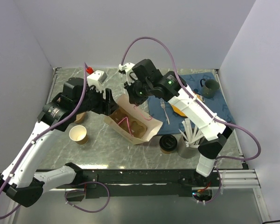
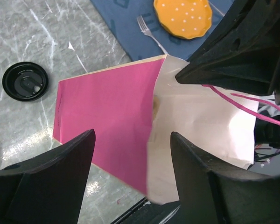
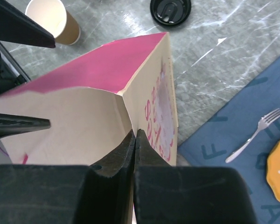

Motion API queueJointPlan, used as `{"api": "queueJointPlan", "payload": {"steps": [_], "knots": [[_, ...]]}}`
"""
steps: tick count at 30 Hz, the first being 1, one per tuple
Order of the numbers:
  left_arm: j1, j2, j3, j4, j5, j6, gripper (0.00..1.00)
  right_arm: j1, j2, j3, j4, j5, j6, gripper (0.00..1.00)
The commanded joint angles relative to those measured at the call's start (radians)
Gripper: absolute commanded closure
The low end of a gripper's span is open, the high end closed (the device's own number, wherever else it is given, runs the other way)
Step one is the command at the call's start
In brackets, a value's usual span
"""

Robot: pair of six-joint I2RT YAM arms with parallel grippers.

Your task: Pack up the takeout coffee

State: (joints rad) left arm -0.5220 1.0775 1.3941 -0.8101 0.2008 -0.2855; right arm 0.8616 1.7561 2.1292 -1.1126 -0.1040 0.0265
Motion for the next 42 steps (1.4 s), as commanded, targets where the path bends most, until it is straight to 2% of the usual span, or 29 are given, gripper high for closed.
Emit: {"api": "queueJointPlan", "payload": {"steps": [1, 4, 5, 7, 8, 9, 12, 15, 16, 19, 20, 23, 28, 32, 34, 42], "knots": [[-0.022, -0.004, -0.001, 0.058, -0.052, 0.012, 0.32, 0.007, -0.001, 0.048, 0.04, -0.056, -0.01, 1.0], [-0.042, 0.013, 0.003, 0.034, -0.078, 0.014, 0.46, 0.013, -0.003, 0.032, 0.048, -0.056, -0.011, 1.0], [-0.049, 0.016, 0.006, 0.022, -0.084, 0.008, 0.56, 0.014, -0.006, 0.025, 0.048, -0.059, -0.011, 0.98], [-0.073, 0.015, 0.008, -0.017, -0.106, -0.003, 0.67, 0.013, -0.012, 0.02, 0.056, -0.05, -0.005, 0.81], [-0.076, 0.007, -0.006, -0.023, -0.138, -0.044, 0.76, 0.013, -0.014, 0.024, 0.054, 0.004, 0.013, 0.74], [-0.084, -0.004, -0.015, -0.027, -0.162, -0.075, 0.8, 0.011, -0.014, 0.034, 0.047, 0.035, 0.057, 0.63], [-0.085, -0.069, -0.078, -0.032, -0.198, -0.226, 0.91, 0.001, -0.006, 0.124, -0.042, 0.133, 0.171, 0.46], [-0.087, -0.126, -0.118, -0.044, -0.257, -0.313, 0.94, -0.03, -0.045, 0.134, -0.122, 0.156, 0.29, 0.4], [-0.087, -0.143, -0.124, -0.05, -0.273, -0.325, 0.92, -0.041, -0.065, 0.086, -0.13, 0.162, 0.315, 0.39], [-0.087, -0.151, -0.13, -0.073, -0.31, -0.343, 0.71, -0.044, -0.168, -0.064, -0.119, 0.203, 0.378, 0.36], [-0.087, -0.148, -0.123, -0.096, -0.319, -0.349, 0.56, -0.044, -0.196, -0.104, -0.109, 0.219, 0.386, 0.35], [-0.087, -0.123, -0.096, -0.141, -0.362, -0.356, 0.41, -0.061, -0.27, -0.213, -0.081, 0.265, 0.414, 0.35], [-0.087, -0.1, -0.092, -0.147, -0.37, -0.314, 0.36, -0.085, -0.313, -0.235, -0.087, 0.283, 0.425, 0.36], [-0.087, -0.085, -0.067, -0.115, -0.38, -0.248, 0.28, -0.088, -0.334, -0.235, -0.049, 0.242, 0.389, 0.36], [-0.087, -0.07, -0.055, -0.092, -0.368, -0.204, 0.27, -0.088, -0.336, -0.247, -0.023, 0.181, 0.357, 0.36], [-0.087, -0.044, 0.02, -0.047, -0.315, -0.094, 0.22, -0.087, -0.297, -0.27, 0.074, 0.046, 0.239, 0.53]]}}
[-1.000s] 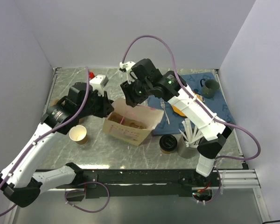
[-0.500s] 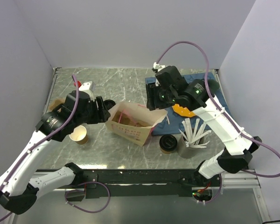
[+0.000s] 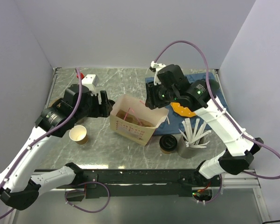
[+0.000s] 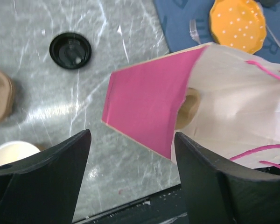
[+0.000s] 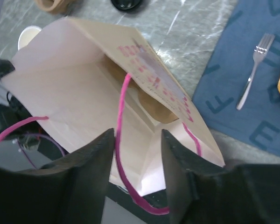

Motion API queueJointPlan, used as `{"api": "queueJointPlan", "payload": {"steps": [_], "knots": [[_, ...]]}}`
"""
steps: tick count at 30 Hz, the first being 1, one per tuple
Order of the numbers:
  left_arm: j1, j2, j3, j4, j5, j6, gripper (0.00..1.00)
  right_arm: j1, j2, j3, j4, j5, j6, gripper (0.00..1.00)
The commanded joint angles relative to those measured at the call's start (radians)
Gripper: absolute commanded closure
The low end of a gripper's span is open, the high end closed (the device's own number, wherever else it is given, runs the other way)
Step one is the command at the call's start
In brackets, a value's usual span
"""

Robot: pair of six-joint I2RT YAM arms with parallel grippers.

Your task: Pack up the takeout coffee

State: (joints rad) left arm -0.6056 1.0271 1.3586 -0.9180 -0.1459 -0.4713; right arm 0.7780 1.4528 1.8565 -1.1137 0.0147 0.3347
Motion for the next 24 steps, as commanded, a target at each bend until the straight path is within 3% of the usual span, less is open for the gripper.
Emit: {"api": "queueJointPlan", "payload": {"steps": [1, 9, 19, 24], "knots": [[-0.003, 0.014, 0.059, 0.059, 0.037, 0.12, 0.21, -0.005, 0.015, 0.016, 0.072, -0.093, -0.074, 0.53], [-0.002, 0.111, 0.137, 0.05, 0.08, 0.18, 0.23, 0.001, 0.055, 0.046, 0.084, -0.147, -0.076, 0.57], [-0.002, 0.143, 0.152, -0.019, 0.124, 0.172, 0.4, 0.018, 0.049, 0.052, 0.092, -0.133, -0.04, 0.58], [-0.002, 0.157, 0.185, -0.087, 0.173, 0.139, 0.36, 0.024, 0.047, 0.053, 0.095, -0.125, -0.031, 0.58]]}}
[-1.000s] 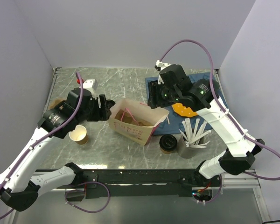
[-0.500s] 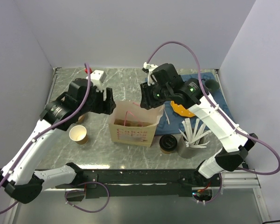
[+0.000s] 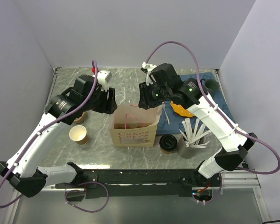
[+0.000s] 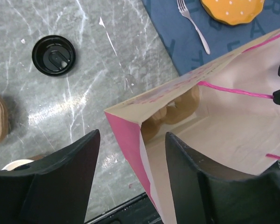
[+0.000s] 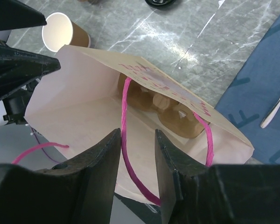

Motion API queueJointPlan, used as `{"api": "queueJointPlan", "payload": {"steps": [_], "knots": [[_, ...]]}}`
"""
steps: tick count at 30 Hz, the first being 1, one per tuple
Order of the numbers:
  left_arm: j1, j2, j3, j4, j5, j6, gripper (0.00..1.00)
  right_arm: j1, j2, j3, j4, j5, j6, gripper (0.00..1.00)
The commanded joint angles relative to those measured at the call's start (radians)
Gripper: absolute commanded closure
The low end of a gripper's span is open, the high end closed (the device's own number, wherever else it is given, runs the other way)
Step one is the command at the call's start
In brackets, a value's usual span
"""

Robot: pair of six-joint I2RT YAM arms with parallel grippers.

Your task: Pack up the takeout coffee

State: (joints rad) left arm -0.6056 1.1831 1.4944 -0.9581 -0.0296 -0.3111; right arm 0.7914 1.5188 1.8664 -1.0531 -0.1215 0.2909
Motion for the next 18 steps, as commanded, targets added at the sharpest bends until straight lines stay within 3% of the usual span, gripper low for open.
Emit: {"api": "queueJointPlan", "payload": {"steps": [1, 6, 10, 12, 14, 15, 18], "knots": [[-0.002, -0.005, 0.035, -0.047, 0.063, -0.035, 0.36, 0.011, -0.019, 0.042, 0.036, 0.016, 0.014, 0.58], [-0.002, -0.036, -0.034, 0.002, 0.048, -0.037, 0.4, 0.012, -0.014, 0.05, 0.039, 0.016, 0.017, 0.57], [-0.002, -0.008, -0.036, 0.039, 0.069, -0.011, 0.56, 0.015, -0.009, 0.059, 0.039, 0.014, 0.013, 0.54], [-0.002, 0.018, -0.028, 0.026, 0.079, -0.008, 0.58, 0.015, -0.006, 0.077, 0.041, 0.025, 0.013, 0.52], [-0.002, 0.03, -0.014, 0.01, 0.083, -0.013, 0.66, 0.016, -0.005, 0.095, 0.039, 0.032, 0.016, 0.51], [-0.002, 0.029, -0.022, 0.015, 0.085, -0.011, 0.77, 0.016, -0.002, 0.124, 0.038, 0.033, 0.016, 0.5], [-0.002, 0.009, -0.014, 0.022, 0.071, -0.016, 0.99, 0.014, 0.009, 0.187, 0.024, 0.036, 0.016, 0.43]]}}
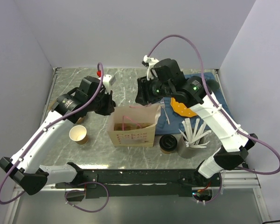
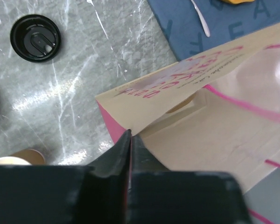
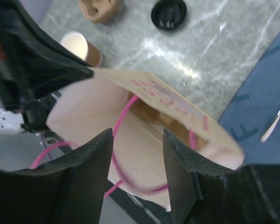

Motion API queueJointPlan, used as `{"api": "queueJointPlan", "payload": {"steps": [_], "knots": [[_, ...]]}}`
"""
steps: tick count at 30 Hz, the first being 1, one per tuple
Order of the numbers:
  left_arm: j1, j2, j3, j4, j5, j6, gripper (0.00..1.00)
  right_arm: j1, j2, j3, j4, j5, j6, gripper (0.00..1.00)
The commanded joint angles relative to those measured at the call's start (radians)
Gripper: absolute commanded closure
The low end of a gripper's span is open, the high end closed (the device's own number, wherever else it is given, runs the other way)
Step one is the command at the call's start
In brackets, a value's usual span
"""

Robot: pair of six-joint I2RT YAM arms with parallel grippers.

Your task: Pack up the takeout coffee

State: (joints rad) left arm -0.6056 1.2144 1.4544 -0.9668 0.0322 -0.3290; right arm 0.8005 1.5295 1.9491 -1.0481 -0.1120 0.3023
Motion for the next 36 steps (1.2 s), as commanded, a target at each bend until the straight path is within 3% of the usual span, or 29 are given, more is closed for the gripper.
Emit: {"api": "queueJointPlan", "payload": {"steps": [1, 10, 14, 22, 26, 34, 36], "knots": [[-0.002, -0.027, 0.032, 0.034, -0.004, 0.001, 0.99, 0.006, -0.002, 0.117, 0.019, 0.028, 0.004, 0.42], [0.032, -0.033, 0.05, 0.017, -0.06, -0.001, 0.99, 0.006, -0.106, 0.048, 0.053, 0.138, 0.023, 0.38], [0.056, -0.101, 0.009, 0.072, -0.118, -0.001, 0.99, 0.005, -0.231, -0.173, 0.026, 0.245, 0.032, 0.37], [0.083, -0.271, -0.152, 0.229, -0.026, 0.001, 0.99, 0.002, -0.538, -0.64, 0.057, 0.18, -0.038, 0.28], [0.084, -0.325, -0.232, 0.218, -0.029, -0.025, 0.99, 0.003, -0.559, -0.748, 0.077, 0.057, -0.153, 0.27], [0.084, -0.358, -0.238, 0.18, 0.006, -0.028, 0.99, -0.021, -0.424, -0.754, 0.033, 0.11, -0.32, 0.23], [0.084, -0.377, -0.246, 0.185, 0.011, -0.028, 0.99, -0.044, -0.39, -0.759, 0.019, 0.056, -0.348, 0.24]]}}
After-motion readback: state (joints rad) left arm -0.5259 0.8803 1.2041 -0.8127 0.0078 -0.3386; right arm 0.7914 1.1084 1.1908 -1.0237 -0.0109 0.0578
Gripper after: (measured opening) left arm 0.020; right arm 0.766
